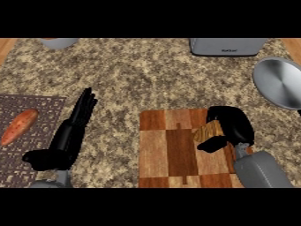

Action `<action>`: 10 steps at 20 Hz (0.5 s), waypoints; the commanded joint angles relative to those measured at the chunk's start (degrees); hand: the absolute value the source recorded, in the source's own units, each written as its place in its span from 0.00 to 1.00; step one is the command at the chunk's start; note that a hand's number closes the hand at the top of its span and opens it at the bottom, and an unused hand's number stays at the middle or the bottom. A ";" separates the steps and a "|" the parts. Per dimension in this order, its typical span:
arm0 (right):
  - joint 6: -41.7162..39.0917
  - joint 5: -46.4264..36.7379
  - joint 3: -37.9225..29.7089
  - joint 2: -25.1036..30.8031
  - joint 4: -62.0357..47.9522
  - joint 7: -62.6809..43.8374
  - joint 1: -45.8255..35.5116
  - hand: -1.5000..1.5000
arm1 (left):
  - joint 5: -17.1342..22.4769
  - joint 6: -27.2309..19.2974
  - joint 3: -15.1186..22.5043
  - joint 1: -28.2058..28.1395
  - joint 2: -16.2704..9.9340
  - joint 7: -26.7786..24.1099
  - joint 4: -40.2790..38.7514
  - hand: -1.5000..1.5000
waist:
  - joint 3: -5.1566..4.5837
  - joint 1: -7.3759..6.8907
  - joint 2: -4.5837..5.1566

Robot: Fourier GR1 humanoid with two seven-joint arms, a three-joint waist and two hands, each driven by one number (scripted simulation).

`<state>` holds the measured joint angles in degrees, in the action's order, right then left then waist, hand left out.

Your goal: Pick the croissant from the cutting board and place it in the pan

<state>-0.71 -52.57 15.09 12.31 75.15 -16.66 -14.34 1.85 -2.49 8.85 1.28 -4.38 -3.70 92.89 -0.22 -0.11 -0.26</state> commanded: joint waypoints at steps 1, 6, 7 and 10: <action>3.11 -2.47 -3.63 -1.80 -5.22 -2.47 -5.85 1.00 | -1.56 0.14 0.83 -3.38 -0.32 -1.83 1.81 0.50 | 0.22 -0.39 0.28; 4.48 -6.67 -5.42 -0.27 3.06 -9.97 -10.95 1.00 | 0.31 1.63 -1.16 -1.65 -0.71 -3.06 -1.46 0.50 | 0.18 0.09 0.06; 8.37 -7.17 -6.08 -1.05 2.76 -8.78 -11.49 1.00 | 0.09 1.22 -1.10 -0.93 -0.28 -2.43 -2.43 0.50 | 0.20 0.05 0.15; 9.42 -6.29 -8.11 -1.31 7.40 -9.72 -11.78 1.00 | -1.08 0.11 -1.87 2.51 0.54 -3.31 -6.44 0.50 | 0.20 0.49 0.21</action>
<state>6.24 -58.67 9.34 11.52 78.57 -24.64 -23.94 1.62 -1.61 7.41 1.64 -4.49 -6.59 89.13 -0.04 0.13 -0.09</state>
